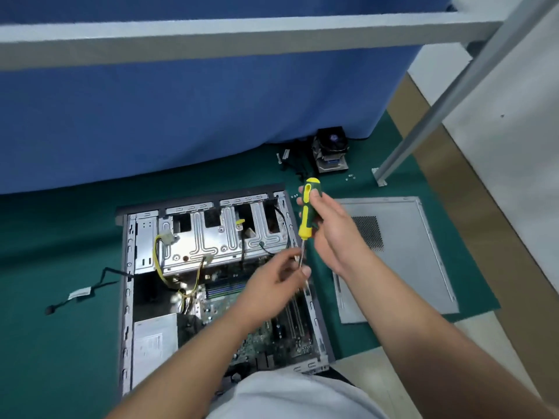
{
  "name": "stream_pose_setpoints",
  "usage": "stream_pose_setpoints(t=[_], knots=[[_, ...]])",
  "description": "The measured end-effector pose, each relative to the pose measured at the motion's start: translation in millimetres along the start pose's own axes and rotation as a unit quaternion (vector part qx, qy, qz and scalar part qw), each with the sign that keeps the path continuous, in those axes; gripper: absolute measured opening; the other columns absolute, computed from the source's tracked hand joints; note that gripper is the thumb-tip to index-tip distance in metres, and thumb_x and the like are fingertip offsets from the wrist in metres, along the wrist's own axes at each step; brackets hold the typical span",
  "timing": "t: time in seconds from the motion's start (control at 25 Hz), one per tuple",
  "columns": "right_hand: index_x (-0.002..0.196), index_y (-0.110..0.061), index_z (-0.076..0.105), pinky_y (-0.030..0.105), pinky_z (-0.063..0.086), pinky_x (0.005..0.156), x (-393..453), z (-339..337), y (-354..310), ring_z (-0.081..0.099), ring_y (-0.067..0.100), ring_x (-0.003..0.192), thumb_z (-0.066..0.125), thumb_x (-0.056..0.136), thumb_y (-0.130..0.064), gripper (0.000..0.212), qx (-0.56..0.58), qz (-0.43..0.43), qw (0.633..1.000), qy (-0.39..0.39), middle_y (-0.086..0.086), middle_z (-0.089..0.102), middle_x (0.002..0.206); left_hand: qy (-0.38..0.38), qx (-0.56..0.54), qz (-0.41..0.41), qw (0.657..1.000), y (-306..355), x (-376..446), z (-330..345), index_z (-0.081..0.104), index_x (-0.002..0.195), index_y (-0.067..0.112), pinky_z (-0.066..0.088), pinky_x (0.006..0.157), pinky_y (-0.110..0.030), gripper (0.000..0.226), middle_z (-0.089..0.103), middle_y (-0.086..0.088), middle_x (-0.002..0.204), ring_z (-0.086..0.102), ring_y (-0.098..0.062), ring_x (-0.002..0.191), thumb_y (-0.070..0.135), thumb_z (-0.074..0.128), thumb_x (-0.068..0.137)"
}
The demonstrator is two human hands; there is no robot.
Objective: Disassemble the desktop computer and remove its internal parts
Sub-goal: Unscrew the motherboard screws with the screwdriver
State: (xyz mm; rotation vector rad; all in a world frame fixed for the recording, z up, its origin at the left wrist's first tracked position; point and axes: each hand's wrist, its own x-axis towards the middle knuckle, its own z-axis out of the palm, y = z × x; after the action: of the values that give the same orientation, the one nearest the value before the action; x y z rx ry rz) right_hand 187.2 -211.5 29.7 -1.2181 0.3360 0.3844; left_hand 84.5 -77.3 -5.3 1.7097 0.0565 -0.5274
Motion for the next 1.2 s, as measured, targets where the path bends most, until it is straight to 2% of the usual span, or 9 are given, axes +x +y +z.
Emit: stream_pose_setpoints(t=[0.08,0.16,0.28,0.36,0.48,0.64,0.76,0.92,1.2], knots=[[0.119,-0.019,0.067,0.027,0.051,0.072,-15,6,14,0.063,0.011,0.086,0.053,0.106,-0.029,0.021,0.003,-0.005,1.000,-0.005,0.000,0.074,0.102,0.016,-0.096,-0.035,0.995,-12,-13,6,0.065,0.121,0.032,0.057,0.076,-0.023,0.019,0.075,0.005,0.091,0.071,-0.014,0.085,0.024,0.057,0.106],[0.122,-0.023,0.061,0.033,0.056,0.075,-26,5,22,0.068,0.013,0.091,0.050,0.107,-0.030,0.020,-0.134,-0.053,0.989,-0.008,-0.001,0.075,0.109,0.035,-0.081,-0.043,0.995,-21,-22,-2,0.068,0.116,0.017,0.057,0.070,-0.029,0.017,0.072,0.000,0.082,0.067,-0.016,0.075,0.015,0.055,0.106],[0.129,-0.033,0.050,0.033,0.056,0.071,-39,2,29,0.069,0.011,0.082,0.057,0.102,-0.045,0.030,-0.430,-0.126,0.894,-0.006,-0.003,0.072,0.095,0.045,0.128,-0.005,0.991,-39,-36,-25,0.067,0.116,0.027,0.058,0.076,-0.034,0.015,0.074,0.006,0.084,0.070,-0.009,0.076,0.026,0.058,0.105],[0.134,-0.037,0.042,0.031,0.050,0.059,-46,2,32,0.061,0.008,0.063,0.059,0.098,-0.051,0.042,-0.502,-0.114,0.857,-0.006,0.000,0.066,0.081,0.020,0.195,-0.007,0.981,-47,-43,-36,0.066,0.121,0.030,0.058,0.077,-0.037,0.018,0.073,0.007,0.089,0.069,-0.011,0.078,0.032,0.057,0.105],[0.130,-0.037,0.044,0.020,0.039,0.051,-58,4,38,0.054,0.003,0.054,0.059,0.100,-0.046,0.035,-0.531,-0.130,0.836,-0.049,-0.004,0.061,0.076,0.026,0.279,0.020,0.960,-55,-48,-46,0.065,0.131,0.031,0.056,0.091,-0.040,0.027,0.072,0.005,0.115,0.066,-0.013,0.099,0.032,0.056,0.105],[0.126,-0.038,0.041,0.026,0.053,0.070,-79,1,37,0.064,0.002,0.079,0.058,0.101,-0.043,0.030,-0.563,-0.199,0.797,-0.091,-0.013,0.067,0.100,0.187,0.436,0.169,0.864,-73,-57,-78,0.067,0.131,0.025,0.046,0.108,-0.052,0.034,0.063,0.002,0.135,0.054,-0.023,0.131,0.020,0.063,0.097],[0.127,-0.036,0.041,0.029,0.053,0.077,-90,-11,41,0.062,0.003,0.089,0.058,0.100,-0.043,0.032,-0.596,-0.213,0.766,-0.110,-0.013,0.063,0.108,0.227,0.514,0.100,0.821,-86,-62,-108,0.055,0.143,0.030,0.029,0.121,-0.057,0.048,0.040,-0.003,0.161,0.031,-0.032,0.151,0.026,0.065,0.096],[0.128,-0.036,0.041,0.027,0.051,0.074,-103,-43,59,0.062,0.003,0.085,0.056,0.100,-0.046,0.034,-0.633,-0.187,0.741,-0.126,-0.013,0.062,0.110,0.208,0.545,0.033,0.812,-114,-66,-121,0.026,0.161,0.036,0.006,0.129,-0.046,0.062,0.015,0.000,0.172,0.011,-0.024,0.159,0.042,0.049,0.103],[0.126,-0.024,0.055,0.033,0.045,0.099,-116,-79,88,0.052,0.012,0.112,0.060,0.099,-0.045,0.035,-0.677,-0.198,0.695,-0.137,-0.008,0.059,0.118,0.228,0.579,0.030,0.782,-123,-63,-118,0.024,0.161,0.035,0.005,0.129,-0.043,0.064,0.026,0.005,0.169,0.021,-0.016,0.156,0.046,0.032,0.099]])
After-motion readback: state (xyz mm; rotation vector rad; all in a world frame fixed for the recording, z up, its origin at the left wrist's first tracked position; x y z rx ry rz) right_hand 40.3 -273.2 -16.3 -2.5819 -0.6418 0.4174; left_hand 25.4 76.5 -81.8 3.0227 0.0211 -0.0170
